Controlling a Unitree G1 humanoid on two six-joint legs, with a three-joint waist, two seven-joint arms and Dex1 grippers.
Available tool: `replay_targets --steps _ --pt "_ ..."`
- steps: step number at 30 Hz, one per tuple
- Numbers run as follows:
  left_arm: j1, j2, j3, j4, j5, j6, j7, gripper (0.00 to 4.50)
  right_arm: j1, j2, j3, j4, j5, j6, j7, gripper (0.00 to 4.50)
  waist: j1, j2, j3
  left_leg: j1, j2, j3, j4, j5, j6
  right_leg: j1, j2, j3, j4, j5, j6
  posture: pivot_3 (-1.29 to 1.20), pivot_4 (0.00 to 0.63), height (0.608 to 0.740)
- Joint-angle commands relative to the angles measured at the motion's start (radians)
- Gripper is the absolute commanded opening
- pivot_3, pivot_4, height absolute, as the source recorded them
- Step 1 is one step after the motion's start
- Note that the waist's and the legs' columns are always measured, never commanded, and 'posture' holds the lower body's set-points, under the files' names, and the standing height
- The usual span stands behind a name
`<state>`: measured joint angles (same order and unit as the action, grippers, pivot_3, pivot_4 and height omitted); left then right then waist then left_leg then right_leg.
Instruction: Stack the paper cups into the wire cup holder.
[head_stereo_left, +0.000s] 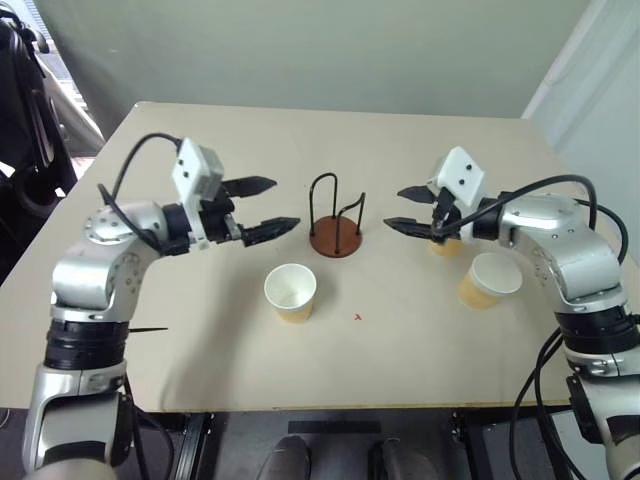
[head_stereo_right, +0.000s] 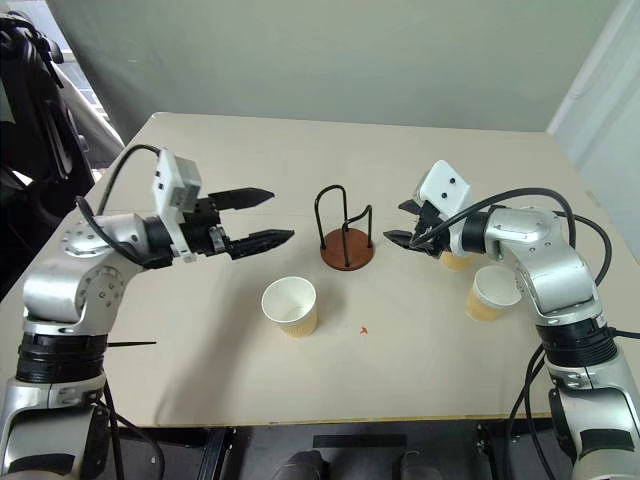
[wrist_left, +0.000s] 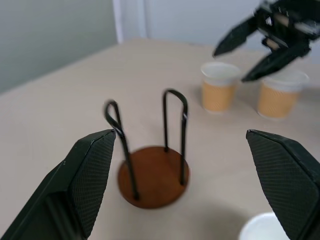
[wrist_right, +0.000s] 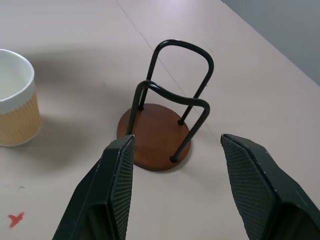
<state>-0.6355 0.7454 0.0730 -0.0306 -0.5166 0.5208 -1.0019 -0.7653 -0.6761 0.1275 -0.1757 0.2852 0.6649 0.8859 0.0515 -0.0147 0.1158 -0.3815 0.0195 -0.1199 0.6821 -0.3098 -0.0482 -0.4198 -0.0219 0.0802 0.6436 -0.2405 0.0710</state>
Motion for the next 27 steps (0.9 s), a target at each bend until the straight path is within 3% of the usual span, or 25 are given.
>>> replay_targets --steps 1,11,27 --pt "-0.015 -0.019 -0.015 -0.013 0.025 -0.028 0.008 4.50 0.002 -0.039 -0.076 -0.076 0.056 0.034 0.021 2.70 0.001 0.000 0.000 0.000 0.000 0.000 0.000 0.000 0.000 0.000 0.000 0.000 0.000 0.000 0.000 0.00 0.150 0.740" --pt "-0.083 -0.143 -0.094 0.133 0.095 -0.103 -0.009 4.50 0.079 -0.153 -0.152 -0.165 0.121 0.110 0.027 2.70 0.004 0.000 0.000 0.000 0.000 0.000 0.000 0.000 0.000 0.001 0.000 0.000 0.001 0.000 0.000 0.00 0.150 0.740" --pt "-0.175 -0.260 -0.150 0.329 0.182 -0.215 -0.072 4.50 0.135 -0.201 -0.207 -0.244 0.162 0.164 -0.017 2.70 0.004 0.000 0.000 0.000 0.000 0.001 0.001 0.000 0.000 0.001 0.000 0.000 0.001 0.000 0.001 0.00 0.150 0.740"
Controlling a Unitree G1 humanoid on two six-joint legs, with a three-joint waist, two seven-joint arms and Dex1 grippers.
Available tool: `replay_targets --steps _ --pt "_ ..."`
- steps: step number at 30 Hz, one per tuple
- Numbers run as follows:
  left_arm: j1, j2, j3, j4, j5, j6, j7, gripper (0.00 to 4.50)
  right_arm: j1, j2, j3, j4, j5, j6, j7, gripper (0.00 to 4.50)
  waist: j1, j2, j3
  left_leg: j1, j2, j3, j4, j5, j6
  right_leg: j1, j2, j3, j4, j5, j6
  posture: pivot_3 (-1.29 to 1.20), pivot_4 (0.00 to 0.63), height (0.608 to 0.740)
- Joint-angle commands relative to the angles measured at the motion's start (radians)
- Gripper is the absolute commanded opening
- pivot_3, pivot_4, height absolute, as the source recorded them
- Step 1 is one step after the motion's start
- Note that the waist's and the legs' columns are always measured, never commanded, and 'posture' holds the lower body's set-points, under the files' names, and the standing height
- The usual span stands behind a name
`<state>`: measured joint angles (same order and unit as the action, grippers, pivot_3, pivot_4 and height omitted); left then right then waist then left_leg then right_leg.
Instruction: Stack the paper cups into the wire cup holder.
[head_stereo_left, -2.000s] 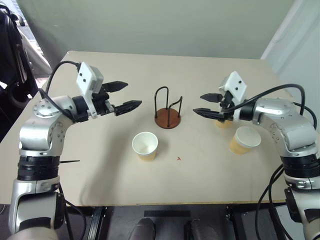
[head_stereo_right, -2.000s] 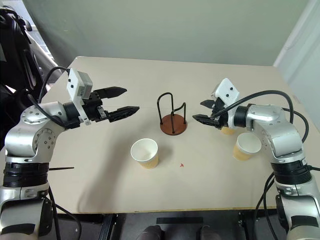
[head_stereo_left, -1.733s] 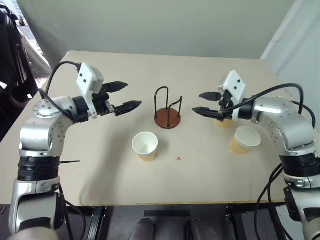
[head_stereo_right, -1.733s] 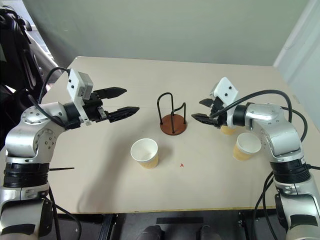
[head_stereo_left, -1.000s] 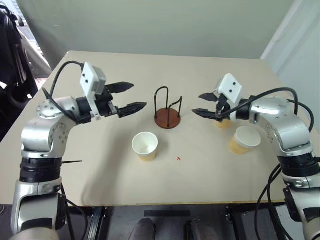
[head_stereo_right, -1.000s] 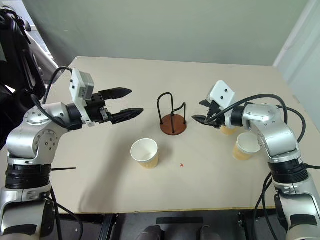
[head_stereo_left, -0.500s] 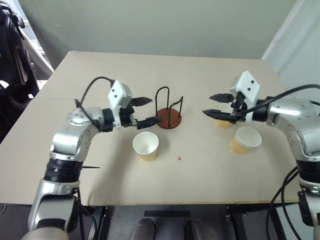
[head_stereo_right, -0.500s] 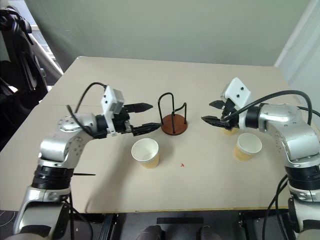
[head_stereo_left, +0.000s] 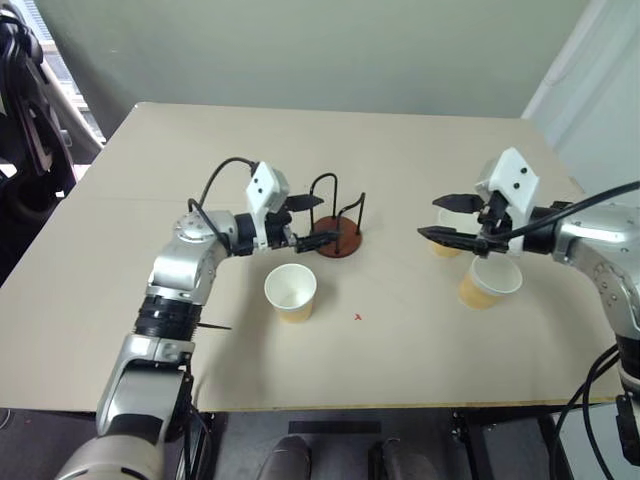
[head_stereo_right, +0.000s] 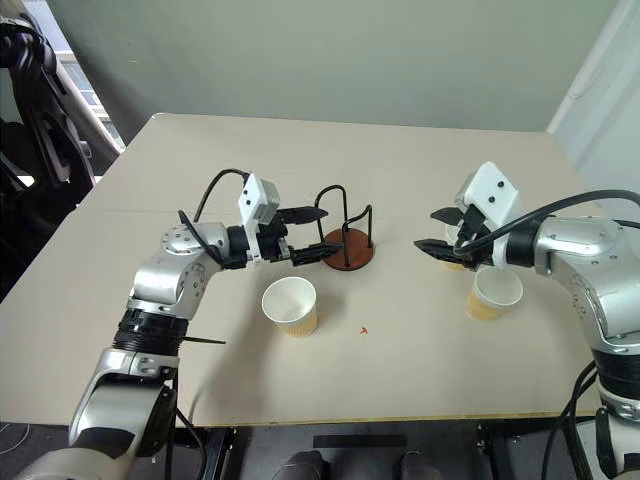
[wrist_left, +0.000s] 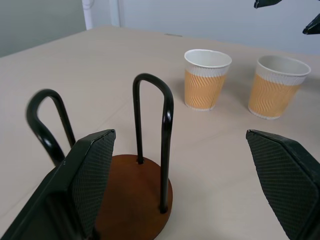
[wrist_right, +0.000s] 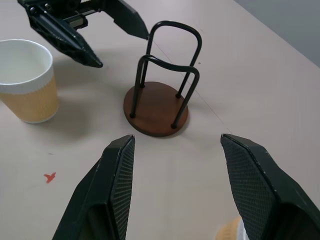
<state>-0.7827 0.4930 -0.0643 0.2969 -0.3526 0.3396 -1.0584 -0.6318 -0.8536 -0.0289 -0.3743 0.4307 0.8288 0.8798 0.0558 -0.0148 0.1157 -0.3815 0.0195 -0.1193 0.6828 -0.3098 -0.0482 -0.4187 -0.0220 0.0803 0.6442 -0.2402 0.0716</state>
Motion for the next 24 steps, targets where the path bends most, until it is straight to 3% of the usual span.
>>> replay_targets --steps 1,18,21,24 --pt "-0.029 -0.011 -0.015 0.008 0.024 -0.040 -0.018 4.50 0.004 -0.026 -0.052 -0.047 0.017 0.001 -0.013 2.70 0.000 0.000 0.000 0.000 0.000 0.000 0.000 0.000 0.000 0.000 0.000 0.000 0.000 0.000 0.000 0.00 0.150 0.740" --pt "-0.077 -0.093 -0.028 0.113 0.095 -0.135 0.013 4.50 0.025 -0.034 -0.056 -0.058 0.029 0.001 -0.039 2.70 0.001 0.000 0.000 0.000 0.000 0.000 0.001 0.000 0.000 0.000 0.000 0.000 0.000 0.000 0.000 0.00 0.150 0.740" --pt "-0.075 -0.102 -0.035 0.123 0.107 -0.146 0.008 3.86 0.031 -0.035 -0.057 -0.057 0.025 -0.001 -0.046 2.73 0.001 0.000 0.000 0.000 0.000 0.000 0.001 0.000 0.000 0.000 0.000 0.000 0.000 0.000 0.000 0.00 0.150 0.740" --pt "-0.075 -0.113 -0.032 0.128 0.103 -0.137 0.006 2.80 0.041 -0.036 -0.061 -0.059 0.026 -0.001 -0.051 2.73 0.002 0.000 0.000 0.000 0.000 0.000 0.001 0.000 0.000 0.000 0.000 0.000 0.000 0.000 0.000 0.00 0.150 0.740"
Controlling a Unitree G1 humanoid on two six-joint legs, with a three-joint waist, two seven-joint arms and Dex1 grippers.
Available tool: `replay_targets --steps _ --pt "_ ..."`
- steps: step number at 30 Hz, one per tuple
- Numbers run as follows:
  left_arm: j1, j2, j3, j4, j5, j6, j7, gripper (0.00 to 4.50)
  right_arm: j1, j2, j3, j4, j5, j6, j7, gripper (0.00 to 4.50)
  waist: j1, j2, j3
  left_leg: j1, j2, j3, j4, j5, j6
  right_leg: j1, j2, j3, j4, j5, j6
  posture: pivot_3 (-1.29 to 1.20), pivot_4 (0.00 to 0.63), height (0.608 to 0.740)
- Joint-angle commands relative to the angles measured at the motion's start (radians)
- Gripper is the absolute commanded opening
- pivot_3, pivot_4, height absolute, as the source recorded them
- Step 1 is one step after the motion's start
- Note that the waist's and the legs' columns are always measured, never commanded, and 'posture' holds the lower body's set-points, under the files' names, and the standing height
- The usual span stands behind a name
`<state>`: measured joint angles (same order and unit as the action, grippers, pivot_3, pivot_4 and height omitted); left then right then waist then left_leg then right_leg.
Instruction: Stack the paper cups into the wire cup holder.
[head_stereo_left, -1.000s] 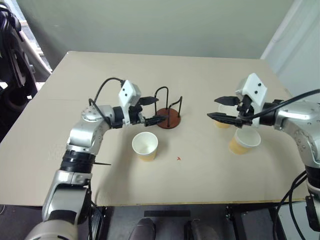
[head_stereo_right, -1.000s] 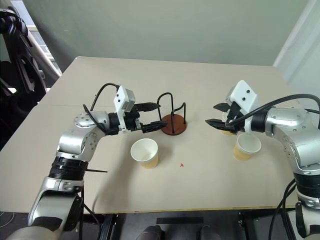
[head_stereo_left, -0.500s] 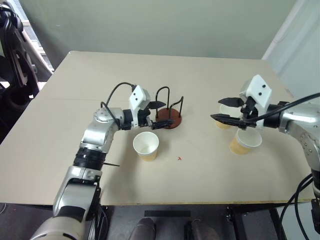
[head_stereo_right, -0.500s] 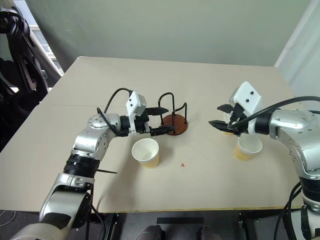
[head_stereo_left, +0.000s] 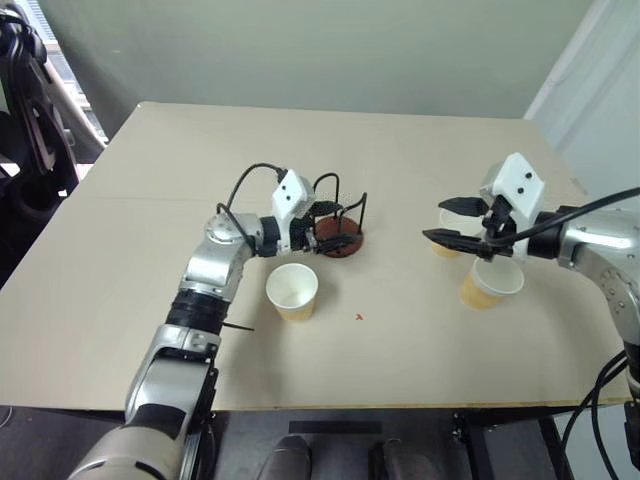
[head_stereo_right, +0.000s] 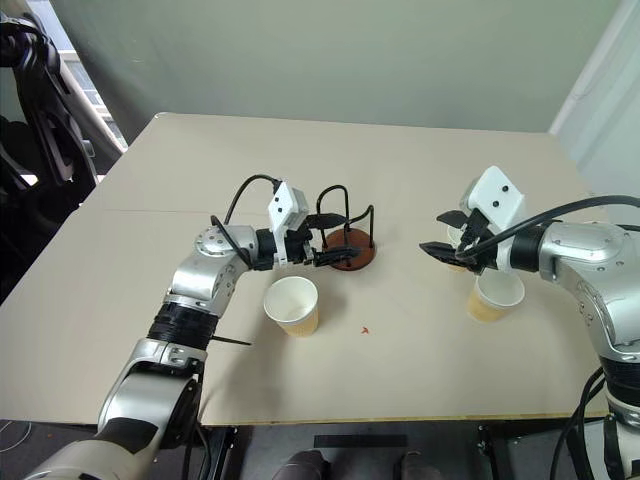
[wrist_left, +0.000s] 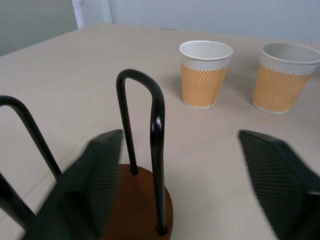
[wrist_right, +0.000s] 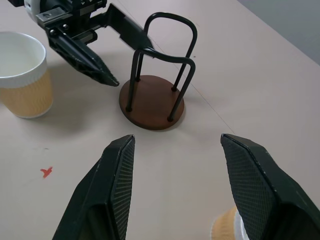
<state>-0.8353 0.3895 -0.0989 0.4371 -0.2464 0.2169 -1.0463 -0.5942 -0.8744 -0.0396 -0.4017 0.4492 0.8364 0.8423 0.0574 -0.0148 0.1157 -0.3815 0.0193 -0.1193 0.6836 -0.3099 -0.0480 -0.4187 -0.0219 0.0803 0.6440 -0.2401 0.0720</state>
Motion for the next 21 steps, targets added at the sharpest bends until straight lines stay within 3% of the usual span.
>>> replay_targets --steps 1,7,8,21 --pt "-0.023 -0.012 0.002 -0.012 -0.002 -0.013 -0.007 2.40 0.007 -0.016 -0.052 -0.033 0.008 -0.008 -0.015 2.73 0.001 0.000 0.000 0.000 0.000 0.000 0.000 0.000 0.000 0.000 0.000 0.000 0.000 0.000 0.000 0.00 0.150 0.740" --pt "-0.022 -0.016 0.007 -0.027 -0.018 0.020 -0.032 0.16 0.025 -0.027 -0.065 -0.036 0.009 -0.007 -0.016 2.73 0.001 0.000 0.000 0.000 0.000 0.000 0.000 0.000 0.000 0.000 0.000 0.000 0.000 0.000 0.000 0.00 0.150 0.740" --pt "-0.022 -0.014 0.008 -0.032 -0.022 0.028 -0.040 0.03 0.027 -0.030 -0.067 -0.036 0.009 -0.007 -0.015 2.73 0.001 0.000 0.000 0.000 0.000 0.000 0.000 0.000 0.000 0.000 0.000 0.000 0.000 0.000 0.000 0.00 0.150 0.740" --pt "-0.024 0.023 0.003 -0.178 -0.092 0.126 -0.151 0.03 0.082 -0.077 -0.117 -0.061 0.055 0.024 -0.001 2.73 0.002 0.000 0.000 0.000 0.000 0.001 0.000 0.000 0.000 0.001 0.000 0.000 0.000 0.000 0.001 0.00 0.150 0.740"
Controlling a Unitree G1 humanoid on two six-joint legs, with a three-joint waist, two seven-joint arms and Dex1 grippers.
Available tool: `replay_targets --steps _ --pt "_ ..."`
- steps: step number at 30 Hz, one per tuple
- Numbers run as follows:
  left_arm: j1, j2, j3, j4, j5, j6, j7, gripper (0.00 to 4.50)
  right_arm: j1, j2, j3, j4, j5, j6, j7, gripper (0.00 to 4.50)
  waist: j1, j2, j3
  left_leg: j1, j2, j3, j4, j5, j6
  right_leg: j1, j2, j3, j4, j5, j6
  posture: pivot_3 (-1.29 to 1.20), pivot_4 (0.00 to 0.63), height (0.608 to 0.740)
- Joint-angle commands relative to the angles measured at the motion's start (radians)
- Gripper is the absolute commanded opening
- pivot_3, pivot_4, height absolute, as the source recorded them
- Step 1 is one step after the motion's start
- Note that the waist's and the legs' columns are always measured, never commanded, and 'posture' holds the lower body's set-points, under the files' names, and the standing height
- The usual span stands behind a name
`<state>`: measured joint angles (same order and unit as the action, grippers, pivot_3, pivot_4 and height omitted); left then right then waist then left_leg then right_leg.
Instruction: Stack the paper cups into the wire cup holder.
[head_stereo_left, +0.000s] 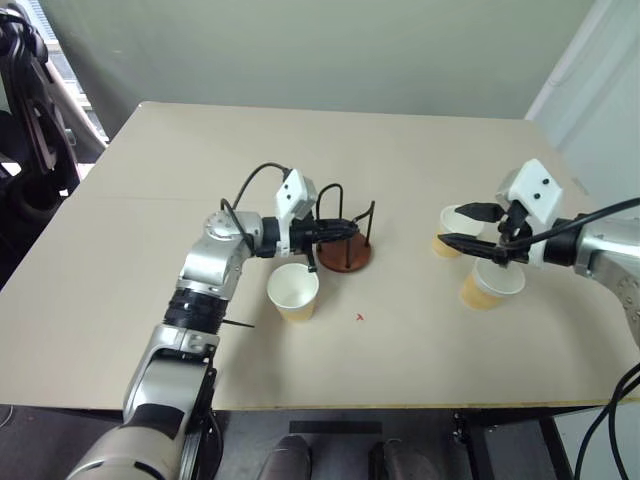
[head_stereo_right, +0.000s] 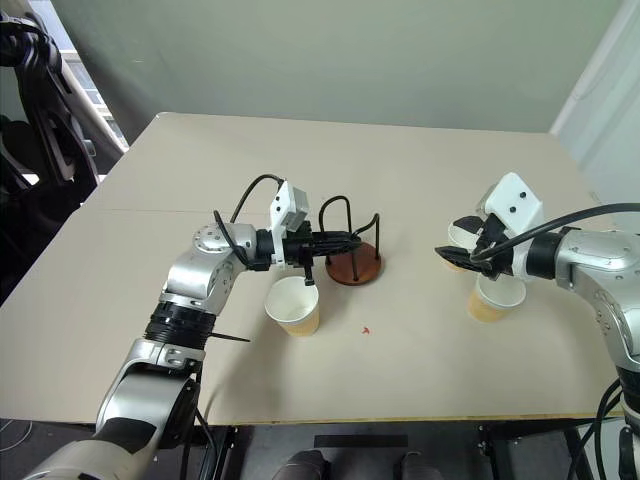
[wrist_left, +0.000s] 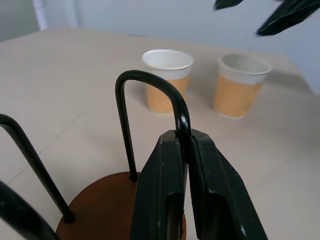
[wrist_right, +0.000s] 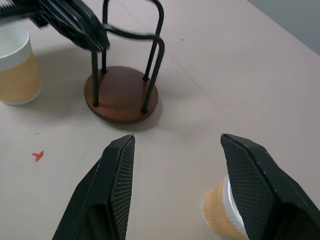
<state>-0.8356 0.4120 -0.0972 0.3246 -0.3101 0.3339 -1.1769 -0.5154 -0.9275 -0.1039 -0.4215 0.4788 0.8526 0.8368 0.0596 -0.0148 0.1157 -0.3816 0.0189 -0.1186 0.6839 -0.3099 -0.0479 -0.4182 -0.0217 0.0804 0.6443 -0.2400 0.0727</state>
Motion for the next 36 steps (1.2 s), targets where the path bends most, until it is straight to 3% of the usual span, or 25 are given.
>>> replay_targets --steps 1,11,20,36 --pt "-0.024 -0.003 -0.002 -0.074 -0.031 0.014 -0.022 0.03 0.008 -0.028 -0.055 -0.044 0.027 0.009 0.004 2.73 0.000 0.000 0.000 0.000 0.000 0.000 0.000 0.000 0.000 0.000 0.000 0.000 0.000 0.000 0.000 0.00 0.150 0.740" --pt "-0.032 -0.033 -0.071 -0.111 -0.027 0.014 -0.078 0.03 0.066 -0.070 -0.111 -0.097 0.080 0.033 0.016 2.73 0.002 0.000 0.000 0.000 0.000 0.000 0.001 0.000 0.000 0.001 0.000 0.000 0.000 0.000 0.001 0.00 0.150 0.740" --pt "-0.068 -0.059 -0.123 -0.065 -0.008 -0.024 -0.147 0.03 0.082 -0.152 -0.261 -0.142 0.241 0.139 0.053 2.73 0.004 0.000 0.000 0.000 -0.001 0.001 0.002 0.000 0.001 0.001 0.000 0.001 0.000 -0.001 0.002 0.00 0.150 0.740" --pt "-0.068 -0.065 -0.182 -0.026 0.013 -0.034 -0.235 0.03 0.113 -0.178 -0.274 -0.193 0.304 0.164 -0.005 2.73 0.005 0.000 0.000 0.000 -0.001 0.001 0.005 -0.001 0.002 0.002 0.000 0.002 0.000 -0.001 0.004 0.00 0.150 0.740"
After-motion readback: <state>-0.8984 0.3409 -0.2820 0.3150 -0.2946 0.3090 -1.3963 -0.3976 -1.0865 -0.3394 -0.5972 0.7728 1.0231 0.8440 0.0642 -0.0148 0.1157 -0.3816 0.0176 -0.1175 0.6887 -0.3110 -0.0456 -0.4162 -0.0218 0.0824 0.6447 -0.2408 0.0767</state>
